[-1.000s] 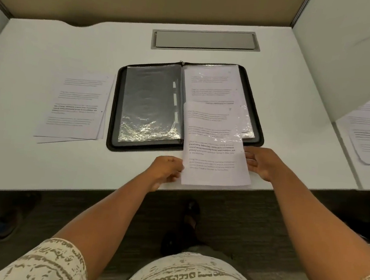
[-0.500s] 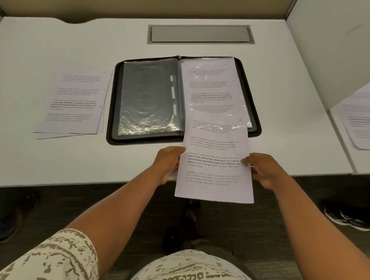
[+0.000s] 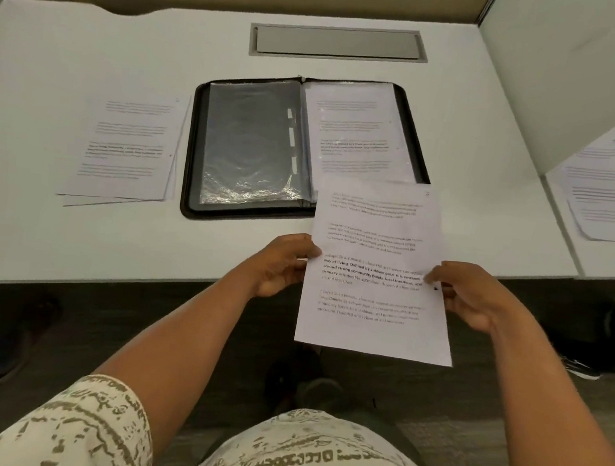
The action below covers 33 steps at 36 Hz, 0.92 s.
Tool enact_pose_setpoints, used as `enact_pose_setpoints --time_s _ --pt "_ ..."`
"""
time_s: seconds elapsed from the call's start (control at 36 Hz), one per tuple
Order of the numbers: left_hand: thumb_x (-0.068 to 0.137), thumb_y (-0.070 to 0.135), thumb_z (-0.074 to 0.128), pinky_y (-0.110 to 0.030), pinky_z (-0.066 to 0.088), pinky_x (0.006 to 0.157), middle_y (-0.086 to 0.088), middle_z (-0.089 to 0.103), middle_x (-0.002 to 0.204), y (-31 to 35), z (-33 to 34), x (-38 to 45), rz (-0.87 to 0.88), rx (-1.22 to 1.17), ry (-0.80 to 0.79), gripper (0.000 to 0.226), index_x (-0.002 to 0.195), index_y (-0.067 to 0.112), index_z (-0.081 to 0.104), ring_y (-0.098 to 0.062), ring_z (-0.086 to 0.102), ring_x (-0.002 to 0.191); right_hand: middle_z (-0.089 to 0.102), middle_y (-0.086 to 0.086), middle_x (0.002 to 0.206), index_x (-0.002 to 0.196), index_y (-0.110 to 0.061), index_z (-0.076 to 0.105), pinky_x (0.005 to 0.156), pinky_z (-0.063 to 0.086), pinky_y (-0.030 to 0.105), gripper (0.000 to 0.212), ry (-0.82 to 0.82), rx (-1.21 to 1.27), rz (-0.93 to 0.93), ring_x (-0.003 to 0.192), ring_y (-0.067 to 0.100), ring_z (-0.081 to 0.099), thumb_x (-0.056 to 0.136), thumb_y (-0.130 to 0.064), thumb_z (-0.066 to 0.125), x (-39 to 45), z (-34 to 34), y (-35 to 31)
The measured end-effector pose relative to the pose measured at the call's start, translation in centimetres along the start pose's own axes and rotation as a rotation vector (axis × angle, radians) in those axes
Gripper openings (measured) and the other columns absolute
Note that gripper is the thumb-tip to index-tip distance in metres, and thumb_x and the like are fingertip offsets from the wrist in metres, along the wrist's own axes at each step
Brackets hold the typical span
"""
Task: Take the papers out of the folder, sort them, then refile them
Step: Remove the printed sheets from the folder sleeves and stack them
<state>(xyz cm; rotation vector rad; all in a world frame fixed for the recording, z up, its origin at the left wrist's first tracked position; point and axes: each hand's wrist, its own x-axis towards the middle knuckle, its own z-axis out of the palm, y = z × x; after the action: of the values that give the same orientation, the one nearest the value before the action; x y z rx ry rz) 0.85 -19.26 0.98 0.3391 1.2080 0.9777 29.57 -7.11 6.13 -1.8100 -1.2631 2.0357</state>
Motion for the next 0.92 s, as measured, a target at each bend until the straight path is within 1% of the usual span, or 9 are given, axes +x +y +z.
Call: enact_pose_setpoints --time_s 0.08,0.17,0.22,0.31,0.39,0.5,0.67,0.78,0.92 --pt "0.091 0.010 0.060 -0.051 0.042 0.108 -0.016 0.066 0.128 0.4 -0.5 -0.5 0.004 -0.001 -0.051 0.043 0.133 0.000 0.054 -0.038 0.059 0.124 0.072 0.012 0.117 0.122 -0.006 0.062 0.100 0.052 0.052 0.029 -0.007 -0.020 -0.021 0.111 0.033 0.066 0.093 0.000 0.059 0.0 0.1 -0.8" --pt "0.093 0.007 0.058 -0.041 0.054 0.095 -0.014 0.068 0.124 1.3 -1.2 -0.9 0.042 -0.040 -0.017 0.031 0.124 0.005 0.057 -0.031 0.066 0.114 0.074 0.010 0.115 0.120 -0.005 0.064 0.100 0.053 0.052 0.027 -0.005 -0.040 -0.054 0.111 0.032 0.067 0.094 -0.001 0.060 0.7 1.0 -1.9" --pt "0.094 0.006 0.059 -0.039 0.056 0.094 -0.015 0.069 0.122 2.0 -2.0 -1.0 0.083 -0.062 0.021 0.024 0.118 0.005 0.057 -0.031 0.067 0.111 0.075 0.011 0.112 0.119 -0.003 0.065 0.099 0.054 0.051 0.025 -0.008 -0.040 -0.076 0.109 0.032 0.069 0.094 -0.001 0.061 1.3 1.9 -2.8" --pt "0.094 0.008 0.062 -0.042 0.055 0.098 -0.017 0.070 0.120 3.2 -3.6 -0.9 0.126 -0.054 0.103 0.015 0.108 0.005 0.061 -0.032 0.068 0.109 0.075 0.010 0.112 0.118 -0.003 0.065 0.091 0.057 0.045 0.024 -0.028 -0.042 -0.116 0.106 0.029 0.071 0.095 -0.001 0.061 2.2 3.3 -4.3" --pt "0.093 0.009 0.066 -0.041 0.058 0.092 -0.016 0.072 0.114 4.6 -5.2 -0.9 0.174 -0.037 0.204 0.021 0.112 0.001 0.063 -0.031 0.070 0.104 0.076 0.006 0.111 0.117 -0.006 0.066 0.081 0.060 0.040 0.023 -0.051 -0.051 -0.158 0.101 0.025 0.073 0.095 -0.002 0.063 3.4 4.8 -5.6" --pt "0.093 0.015 0.068 -0.039 0.060 0.086 -0.011 0.075 0.108 6.3 -7.1 -0.8 0.222 0.085 0.342 0.024 0.111 -0.001 0.065 -0.028 0.073 0.099 0.076 0.005 0.113 0.118 -0.005 0.067 0.082 0.060 0.037 0.023 -0.096 -0.085 -0.226 0.099 0.022 0.074 0.096 -0.002 0.060 5.2 6.9 -7.6" --pt "0.095 0.016 0.067 -0.037 0.061 0.080 -0.007 0.077 0.102 8.2 -9.4 -0.7 0.239 0.094 0.484 0.018 0.109 0.004 0.067 -0.024 0.075 0.092 0.077 0.004 0.107 0.109 -0.004 0.069 0.079 0.059 0.036 0.016 -0.115 -0.066 -0.289 0.096 0.022 0.075 0.096 -0.001 0.060 8.3 10.3 -10.3" --pt "0.093 0.019 0.070 -0.039 0.061 0.081 -0.003 0.077 0.097 9.1 -10.8 -0.7 0.261 0.061 0.598 0.011 0.102 0.014 0.070 -0.022 0.075 0.088 0.078 0.008 0.098 0.098 -0.006 0.070 0.067 0.061 0.035 0.012 -0.128 -0.042 -0.287 0.082 0.024 0.076 0.094 0.001 0.062 9.8 12.5 -11.8" --pt "0.093 0.022 0.070 -0.029 0.058 0.065 -0.001 0.077 0.091 9.9 -13.0 -1.7 0.298 0.014 0.716 0.005 0.096 0.018 0.071 -0.019 0.073 0.080 0.078 0.006 0.090 0.093 -0.007 0.070 0.061 0.060 0.027 0.014 -0.138 -0.042 -0.295 0.075 0.018 0.075 0.093 0.004 0.060 10.7 16.0 -13.7"
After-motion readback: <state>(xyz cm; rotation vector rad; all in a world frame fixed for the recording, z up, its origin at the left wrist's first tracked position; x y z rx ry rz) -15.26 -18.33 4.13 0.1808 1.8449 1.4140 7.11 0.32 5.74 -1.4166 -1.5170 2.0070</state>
